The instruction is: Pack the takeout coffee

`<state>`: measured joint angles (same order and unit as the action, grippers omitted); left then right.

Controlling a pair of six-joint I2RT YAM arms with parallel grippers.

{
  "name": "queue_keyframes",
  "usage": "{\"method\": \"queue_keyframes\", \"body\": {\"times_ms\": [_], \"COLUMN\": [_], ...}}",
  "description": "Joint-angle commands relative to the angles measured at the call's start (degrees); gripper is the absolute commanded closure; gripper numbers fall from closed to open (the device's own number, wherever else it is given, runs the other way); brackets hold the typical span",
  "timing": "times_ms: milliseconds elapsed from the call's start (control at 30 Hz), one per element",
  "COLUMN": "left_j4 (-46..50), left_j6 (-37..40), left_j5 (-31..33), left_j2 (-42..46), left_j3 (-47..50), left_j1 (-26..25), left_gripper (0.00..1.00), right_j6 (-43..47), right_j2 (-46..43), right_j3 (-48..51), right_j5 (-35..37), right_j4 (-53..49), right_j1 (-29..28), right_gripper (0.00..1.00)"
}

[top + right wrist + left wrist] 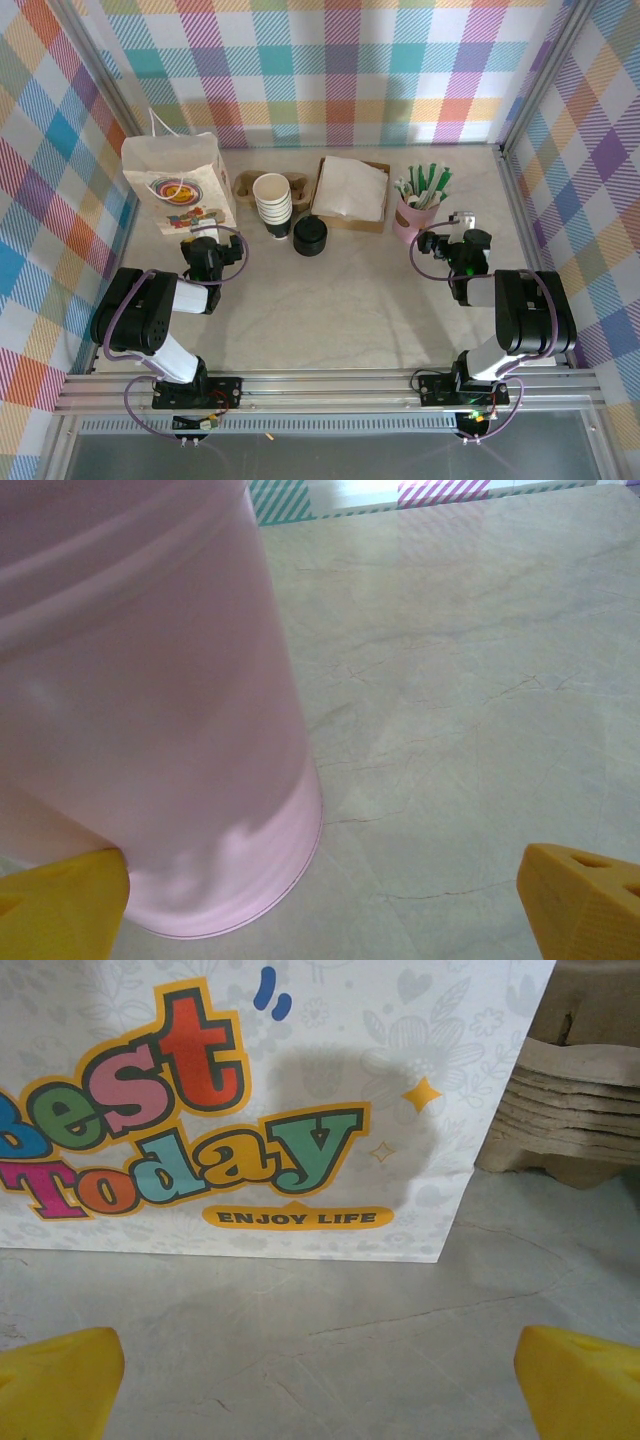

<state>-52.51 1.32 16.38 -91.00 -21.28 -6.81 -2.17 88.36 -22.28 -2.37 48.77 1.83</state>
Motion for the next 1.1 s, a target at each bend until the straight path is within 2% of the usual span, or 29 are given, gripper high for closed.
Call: {"method": "queue_keyframes", "body": {"times_ms": [0, 100, 200, 333, 433, 600, 767, 833, 1067], "left_j4": [-0.36, 1.27, 2.95, 8.39, 16.55, 33.00, 48.66, 53.60, 69.86], "left_j6": [0.08, 0.10, 0.22, -0.15, -2.60, -6.25, -9.92, -10.24, -10.97], "left_j5": [-1.66, -1.55, -2.11, -2.46, -3.38, -6.42, -5.64, -5.70, -8.25], "left_j2": [1.39, 4.65, 9.11, 16.34, 23.35, 35.06, 44.04, 46.44, 49.77], "left_j3": [-0.37, 0.21, 1.29, 1.73, 0.18, -3.43, -8.14, -10.52, -21.35], "left_j1": [0.47, 0.48, 0.46, 0.39, 0.30, -1.13, -1.89, -1.98, -2.33], "left_gripper": [0.02, 0.03, 0.04, 0.06, 0.08, 0.15, 0.19, 0.21, 0.24], "right_j6": [-0.07, -0.75, -1.73, -0.08, -0.89, -4.81, -11.33, -13.54, -15.38], "right_j2": [-0.47, -2.84, -8.15, -14.23, -20.55, -31.18, -35.01, -35.89, -38.86], "right_j3": [-0.31, 0.34, 0.57, 0.69, 0.83, -0.70, -9.81, -12.77, -19.95], "right_j5": [-0.88, 0.94, 4.52, 5.56, 7.99, 6.11, 5.53, 7.98, 8.90], "right_j4": [0.75, 0.16, -4.73, -11.80, -20.47, -34.05, -54.67, -61.25, -69.67], "right_j1": [-0.33, -0.33, -0.26, -0.30, -0.32, -0.33, -0.37, -0.76, -2.50], "right_gripper": [0.01, 0.01, 0.01, 0.01, 0.01, 0.01, 0.00, 0.03, 0.06]}}
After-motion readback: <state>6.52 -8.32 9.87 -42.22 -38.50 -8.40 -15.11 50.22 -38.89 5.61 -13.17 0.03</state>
